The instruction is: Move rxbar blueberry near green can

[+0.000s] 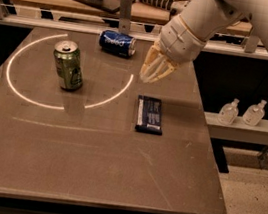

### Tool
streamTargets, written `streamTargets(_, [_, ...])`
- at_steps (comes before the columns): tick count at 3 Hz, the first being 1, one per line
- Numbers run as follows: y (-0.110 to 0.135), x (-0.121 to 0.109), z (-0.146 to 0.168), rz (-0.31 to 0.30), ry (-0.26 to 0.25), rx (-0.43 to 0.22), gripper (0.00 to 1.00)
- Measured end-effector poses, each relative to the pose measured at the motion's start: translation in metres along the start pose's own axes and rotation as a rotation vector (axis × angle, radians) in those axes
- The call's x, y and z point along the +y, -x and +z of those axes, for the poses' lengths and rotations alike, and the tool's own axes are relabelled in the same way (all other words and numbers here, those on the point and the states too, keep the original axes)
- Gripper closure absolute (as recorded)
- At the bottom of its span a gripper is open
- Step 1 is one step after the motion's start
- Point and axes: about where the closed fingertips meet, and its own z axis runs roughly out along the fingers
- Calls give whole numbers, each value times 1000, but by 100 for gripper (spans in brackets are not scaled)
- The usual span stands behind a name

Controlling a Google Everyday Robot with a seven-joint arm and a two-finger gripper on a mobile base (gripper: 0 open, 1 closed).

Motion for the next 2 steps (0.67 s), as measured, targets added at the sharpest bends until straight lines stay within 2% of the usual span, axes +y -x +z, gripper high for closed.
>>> streamTargets(1, [-8,-12,3,-5,5,-9,82])
streamTargets(2, [-7,-3,5,-52,50,-35,59])
